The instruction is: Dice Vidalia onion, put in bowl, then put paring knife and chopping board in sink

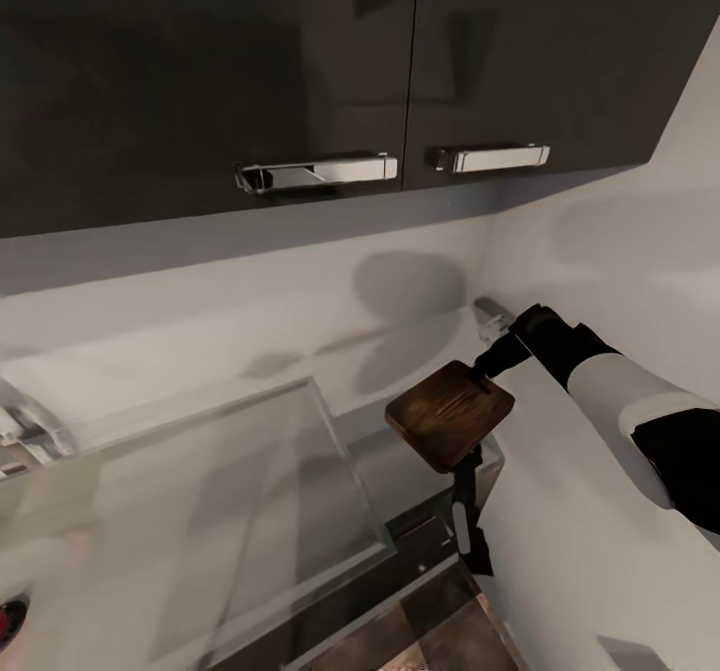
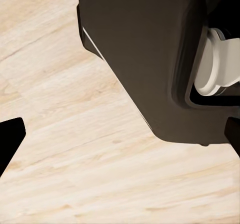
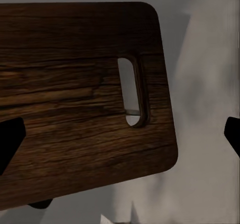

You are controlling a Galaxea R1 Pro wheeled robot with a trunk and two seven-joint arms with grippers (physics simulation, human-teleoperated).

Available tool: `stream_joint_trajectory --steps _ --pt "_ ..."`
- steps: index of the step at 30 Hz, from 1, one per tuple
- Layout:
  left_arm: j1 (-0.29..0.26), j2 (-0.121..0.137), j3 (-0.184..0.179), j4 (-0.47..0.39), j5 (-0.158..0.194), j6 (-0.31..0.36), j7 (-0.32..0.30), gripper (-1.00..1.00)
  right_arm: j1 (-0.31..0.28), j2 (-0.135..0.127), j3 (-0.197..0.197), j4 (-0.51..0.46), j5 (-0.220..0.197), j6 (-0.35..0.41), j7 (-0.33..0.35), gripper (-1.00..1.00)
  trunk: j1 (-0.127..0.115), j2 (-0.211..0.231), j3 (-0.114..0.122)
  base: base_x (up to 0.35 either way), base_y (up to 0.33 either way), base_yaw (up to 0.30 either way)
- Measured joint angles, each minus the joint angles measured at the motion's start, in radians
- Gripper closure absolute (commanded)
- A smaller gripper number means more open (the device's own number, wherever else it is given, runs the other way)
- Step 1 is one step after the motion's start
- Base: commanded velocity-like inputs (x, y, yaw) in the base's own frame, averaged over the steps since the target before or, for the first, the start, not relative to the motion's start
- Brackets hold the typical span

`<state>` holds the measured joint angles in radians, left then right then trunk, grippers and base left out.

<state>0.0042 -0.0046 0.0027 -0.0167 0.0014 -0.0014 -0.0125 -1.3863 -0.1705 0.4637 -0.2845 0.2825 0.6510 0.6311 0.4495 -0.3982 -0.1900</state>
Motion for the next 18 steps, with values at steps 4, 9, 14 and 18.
stream_joint_trajectory --steps 4,9,14,18 --pt "0.000 0.000 0.000 0.000 0.000 0.000 0.000 -1.00 0.000 -0.004 0.001 -0.008 0.000 0.000 -0.010 -1.00 0.000 0.000 -0.006 0.000 0.000 0.000" --pt "0.001 0.001 0.000 0.000 0.000 0.001 0.000 -1.00 0.000 -0.011 0.000 -0.013 0.000 0.000 -0.015 -1.00 0.000 0.000 -0.013 0.000 0.000 0.000" --pt "0.010 0.002 0.001 0.001 0.000 0.002 0.000 -1.00 0.000 -0.011 0.000 -0.014 0.000 0.000 -0.015 -1.00 0.000 0.000 -0.020 0.000 0.000 0.000" --pt "0.016 0.006 0.001 0.001 0.000 0.003 0.000 -1.00 0.000 -0.012 0.001 -0.014 0.000 0.000 -0.015 -1.00 0.000 0.000 -0.025 0.000 0.000 0.000"
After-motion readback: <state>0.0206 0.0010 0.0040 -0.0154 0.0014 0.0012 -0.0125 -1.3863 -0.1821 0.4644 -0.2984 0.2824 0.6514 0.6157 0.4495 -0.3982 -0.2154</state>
